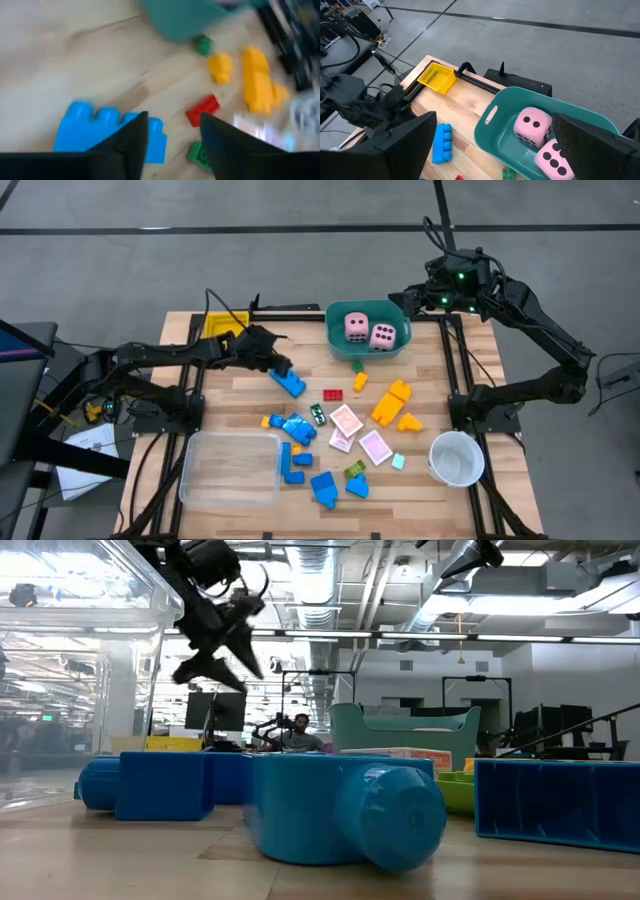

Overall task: Pick & Place Toys
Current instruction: Put the blue game piece into the transparent bin

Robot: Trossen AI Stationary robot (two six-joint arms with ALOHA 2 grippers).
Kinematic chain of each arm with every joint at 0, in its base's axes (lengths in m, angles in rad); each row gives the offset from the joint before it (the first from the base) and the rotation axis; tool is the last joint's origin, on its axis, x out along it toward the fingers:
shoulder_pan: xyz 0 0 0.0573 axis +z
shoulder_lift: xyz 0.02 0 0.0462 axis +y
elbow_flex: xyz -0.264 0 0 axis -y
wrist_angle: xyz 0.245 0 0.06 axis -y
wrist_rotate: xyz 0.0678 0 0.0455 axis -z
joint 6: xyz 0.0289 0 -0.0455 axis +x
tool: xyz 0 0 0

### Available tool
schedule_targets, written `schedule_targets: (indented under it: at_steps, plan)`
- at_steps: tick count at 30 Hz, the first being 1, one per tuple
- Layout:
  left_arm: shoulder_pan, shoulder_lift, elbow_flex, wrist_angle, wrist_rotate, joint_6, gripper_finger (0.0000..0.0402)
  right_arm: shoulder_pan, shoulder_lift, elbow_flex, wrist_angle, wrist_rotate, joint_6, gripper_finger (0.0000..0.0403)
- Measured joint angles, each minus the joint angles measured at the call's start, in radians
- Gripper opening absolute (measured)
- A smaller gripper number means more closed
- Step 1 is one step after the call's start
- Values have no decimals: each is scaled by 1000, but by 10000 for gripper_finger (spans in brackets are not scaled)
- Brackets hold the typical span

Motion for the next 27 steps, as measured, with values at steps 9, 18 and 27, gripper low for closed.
schedule_targets:
  at_steps: [9, 18, 27]
  plan:
    - [-88, 24, 78, -1, 13, 692, 351, 0, 0, 0, -7, -1, 0, 386]
    - [-61, 288, 480, -446, 54, 1160, 382, -6, 0, 0, -10, -8, -4, 386]
    - [-40, 549, 679, -729, 68, 1472, 386, -6, 0, 0, -12, -8, -30, 386]
